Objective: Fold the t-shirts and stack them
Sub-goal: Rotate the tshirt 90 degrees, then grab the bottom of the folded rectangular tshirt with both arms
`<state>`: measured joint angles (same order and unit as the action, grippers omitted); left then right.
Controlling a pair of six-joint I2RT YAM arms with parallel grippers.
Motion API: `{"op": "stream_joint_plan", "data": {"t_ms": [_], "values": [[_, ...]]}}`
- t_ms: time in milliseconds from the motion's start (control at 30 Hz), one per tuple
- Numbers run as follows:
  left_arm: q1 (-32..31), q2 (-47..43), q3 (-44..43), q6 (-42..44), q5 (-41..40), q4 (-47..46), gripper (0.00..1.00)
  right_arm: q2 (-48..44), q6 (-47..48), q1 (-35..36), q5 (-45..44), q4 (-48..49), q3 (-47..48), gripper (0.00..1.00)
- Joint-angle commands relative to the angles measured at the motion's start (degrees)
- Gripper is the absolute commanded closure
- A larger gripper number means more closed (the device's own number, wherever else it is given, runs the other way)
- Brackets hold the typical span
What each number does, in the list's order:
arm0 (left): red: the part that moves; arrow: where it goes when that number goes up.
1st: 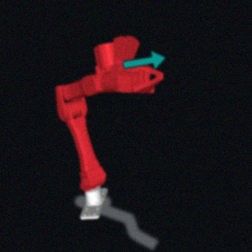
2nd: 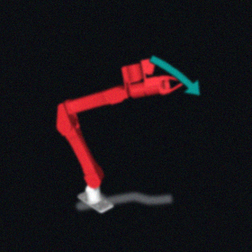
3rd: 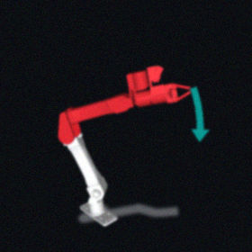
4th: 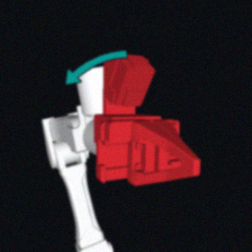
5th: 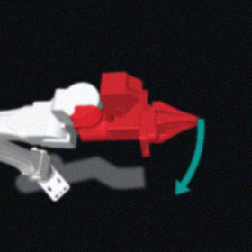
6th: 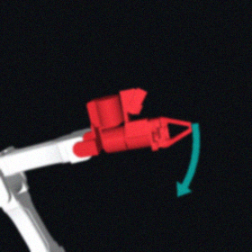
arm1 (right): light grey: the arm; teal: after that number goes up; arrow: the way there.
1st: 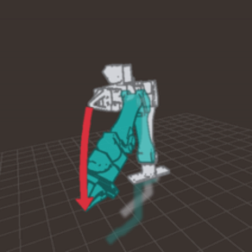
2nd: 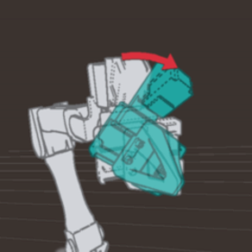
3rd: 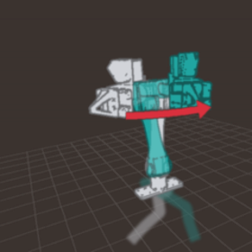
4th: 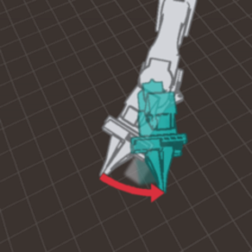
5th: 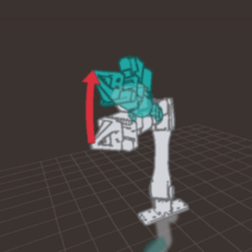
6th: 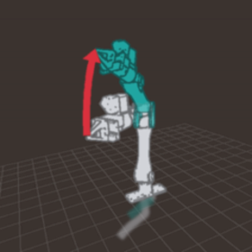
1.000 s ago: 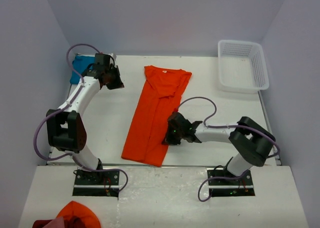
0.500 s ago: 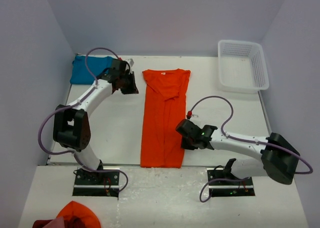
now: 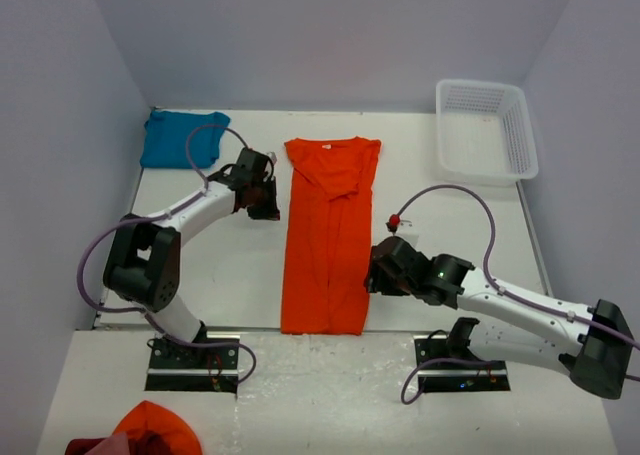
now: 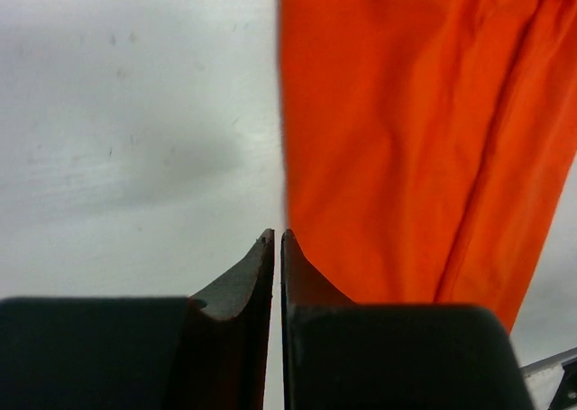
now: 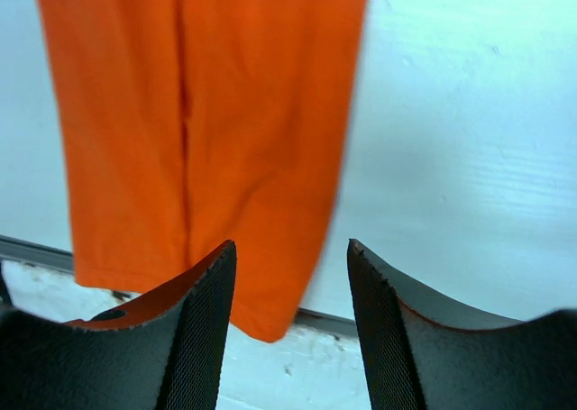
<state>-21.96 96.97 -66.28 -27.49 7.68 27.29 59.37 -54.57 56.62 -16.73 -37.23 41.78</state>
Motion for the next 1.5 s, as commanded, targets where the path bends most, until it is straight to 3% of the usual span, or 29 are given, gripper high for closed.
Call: {"op": "stream_joint_plan", "data": {"t_ms": [0, 300, 633, 967, 1367, 1467], "values": [[-0.54, -7.64, 4.74, -2.74, -4.43, -0.83, 0.94, -5.38, -3.87, 0.16, 1.78, 1.18, -5.29, 0.46], [-1.33, -21.29, 17.49, -6.09, -3.38, -1.45, 0.81, -18.06, -7.75, 0.16, 9.78, 10.77, -20.59, 0.46], [-1.34, -26.82, 31.44, -6.62, 6.71, -6.1, 0.75, -11.03, -8.27, 0.24, 15.66, 19.72, -24.62, 0.47], [-1.34, -29.47, 37.89, -7.06, 12.71, -9.53, 0.72, -10.16, -10.21, 1.21, 18.31, 23.34, -26.66, 0.47], [-1.42, -28.59, 37.89, -7.41, 14.64, -10.41, 0.71, -5.06, -15.57, 7.89, 15.41, 22.2, -22.98, 0.47], [-1.51, -28.76, 37.72, -7.67, 16.05, -10.68, 0.71, -4.8, -18.73, 12.79, 13.49, 21.94, -22.09, 0.47]]}}
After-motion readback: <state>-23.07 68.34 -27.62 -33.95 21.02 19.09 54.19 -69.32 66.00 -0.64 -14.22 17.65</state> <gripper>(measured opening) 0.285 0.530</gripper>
